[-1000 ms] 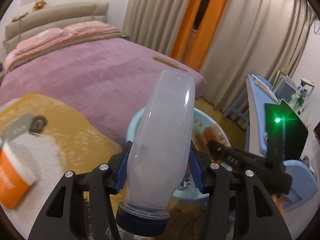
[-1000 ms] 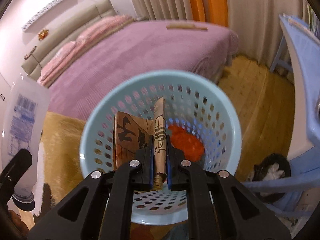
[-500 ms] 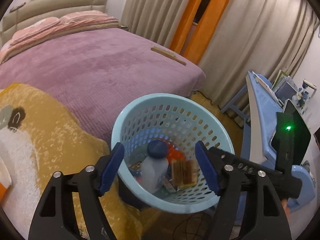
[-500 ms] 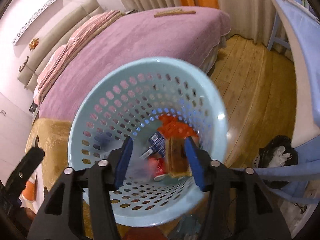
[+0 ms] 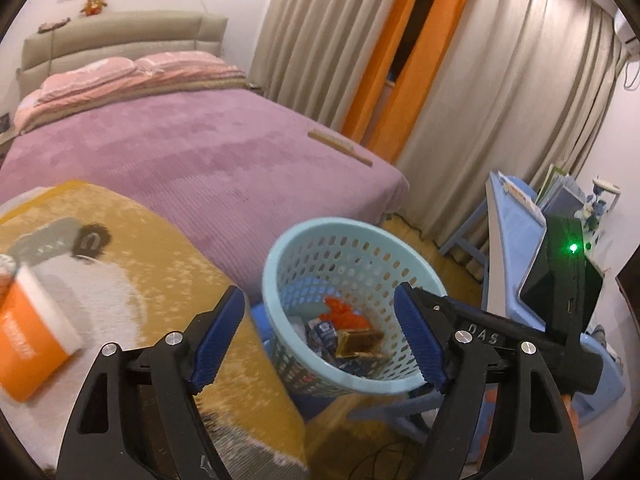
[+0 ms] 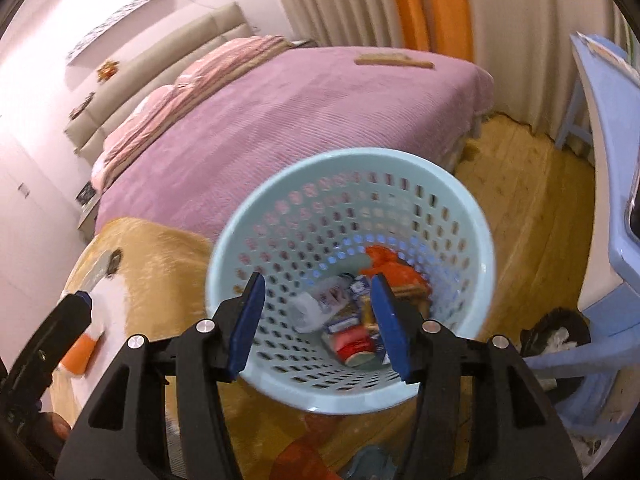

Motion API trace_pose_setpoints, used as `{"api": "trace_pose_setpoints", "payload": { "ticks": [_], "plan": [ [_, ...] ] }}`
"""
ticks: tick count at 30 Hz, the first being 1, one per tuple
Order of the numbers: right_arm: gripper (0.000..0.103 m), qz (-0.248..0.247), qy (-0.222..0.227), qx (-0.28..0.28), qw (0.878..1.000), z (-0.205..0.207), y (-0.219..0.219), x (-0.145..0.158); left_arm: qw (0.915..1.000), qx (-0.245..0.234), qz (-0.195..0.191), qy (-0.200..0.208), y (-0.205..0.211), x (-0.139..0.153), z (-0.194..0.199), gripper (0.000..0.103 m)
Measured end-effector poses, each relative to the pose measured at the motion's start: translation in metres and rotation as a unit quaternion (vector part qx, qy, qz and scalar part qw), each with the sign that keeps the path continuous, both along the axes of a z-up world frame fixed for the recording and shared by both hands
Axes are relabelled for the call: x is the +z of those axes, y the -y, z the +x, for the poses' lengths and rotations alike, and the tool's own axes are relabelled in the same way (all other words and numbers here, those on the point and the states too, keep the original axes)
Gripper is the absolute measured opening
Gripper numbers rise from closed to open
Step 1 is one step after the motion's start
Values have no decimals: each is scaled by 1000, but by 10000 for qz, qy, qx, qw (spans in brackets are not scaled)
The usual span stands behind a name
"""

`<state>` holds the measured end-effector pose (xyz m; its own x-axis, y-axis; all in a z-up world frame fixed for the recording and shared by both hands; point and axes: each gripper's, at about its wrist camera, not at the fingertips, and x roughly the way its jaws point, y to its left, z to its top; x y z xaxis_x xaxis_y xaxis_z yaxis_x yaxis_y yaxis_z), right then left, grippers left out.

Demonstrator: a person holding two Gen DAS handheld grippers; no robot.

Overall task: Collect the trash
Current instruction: 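Carry the bottle and paper bag over the basket and open both tools, then grasp the pink drink bottle with the left tool while the right tool grasps the orange cup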

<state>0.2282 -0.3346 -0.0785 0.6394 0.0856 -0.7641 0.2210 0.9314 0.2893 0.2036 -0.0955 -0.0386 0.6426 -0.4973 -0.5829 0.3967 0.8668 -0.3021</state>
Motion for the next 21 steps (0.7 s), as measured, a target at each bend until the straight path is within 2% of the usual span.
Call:
{"api": "trace_pose_setpoints", "payload": {
  "ticks": [5, 11, 17, 21],
  "plan": [
    [54, -212, 229, 419, 9986, -4, -43, 18, 9994, 284, -80, 194, -32, 15, -17, 76],
    [56, -271, 356, 1009, 9939, -5, -98, 27, 9964, 782, -100, 315, -83, 24, -30, 79],
    [60, -354, 364, 1531, 9869, -4, -158, 26, 9892, 1423, -20, 353, -152, 28, -40, 79],
    [69, -333, 327, 1767, 9832, -3, -192, 22, 9824, 1837, 90, 331, -200, 27, -45, 79]
  ]
}}
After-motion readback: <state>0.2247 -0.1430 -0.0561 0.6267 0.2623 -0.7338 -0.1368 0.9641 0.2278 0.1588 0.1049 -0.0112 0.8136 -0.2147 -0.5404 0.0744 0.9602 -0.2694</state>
